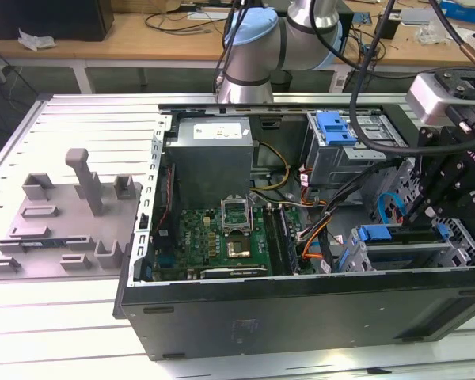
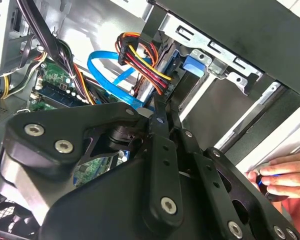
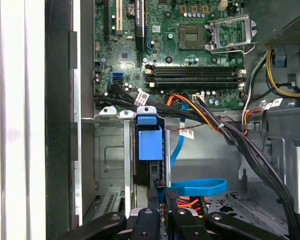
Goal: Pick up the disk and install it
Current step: 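Insert the second disk wire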
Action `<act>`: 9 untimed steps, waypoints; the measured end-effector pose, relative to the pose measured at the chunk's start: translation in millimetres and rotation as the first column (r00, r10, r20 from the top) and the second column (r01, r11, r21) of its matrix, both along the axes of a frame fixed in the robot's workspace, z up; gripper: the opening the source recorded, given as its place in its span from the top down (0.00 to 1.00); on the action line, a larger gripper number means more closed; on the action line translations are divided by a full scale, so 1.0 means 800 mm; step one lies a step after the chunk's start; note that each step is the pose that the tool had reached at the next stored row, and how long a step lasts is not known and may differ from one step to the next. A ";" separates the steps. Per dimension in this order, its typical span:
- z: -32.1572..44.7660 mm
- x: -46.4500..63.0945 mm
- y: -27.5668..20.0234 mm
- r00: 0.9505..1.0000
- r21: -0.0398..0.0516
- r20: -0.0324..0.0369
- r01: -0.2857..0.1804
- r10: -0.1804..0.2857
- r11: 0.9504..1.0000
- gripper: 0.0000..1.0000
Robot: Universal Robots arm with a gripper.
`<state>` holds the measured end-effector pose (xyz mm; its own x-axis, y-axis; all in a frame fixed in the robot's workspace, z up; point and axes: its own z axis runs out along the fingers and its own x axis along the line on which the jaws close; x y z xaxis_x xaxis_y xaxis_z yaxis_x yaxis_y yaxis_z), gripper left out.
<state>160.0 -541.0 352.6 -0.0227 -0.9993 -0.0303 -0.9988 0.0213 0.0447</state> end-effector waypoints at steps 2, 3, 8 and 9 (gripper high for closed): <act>-0.0005 0.000 0.0003 1.000 0.001 0.001 -0.001 0.001 1.000 0.84; -0.0005 0.000 0.0006 1.000 0.001 0.001 -0.002 0.002 1.000 0.84; -0.0008 0.000 0.0014 1.000 0.002 0.003 -0.004 0.004 1.000 0.84; -0.0009 0.000 0.0015 1.000 0.002 0.003 -0.004 0.004 1.000 0.84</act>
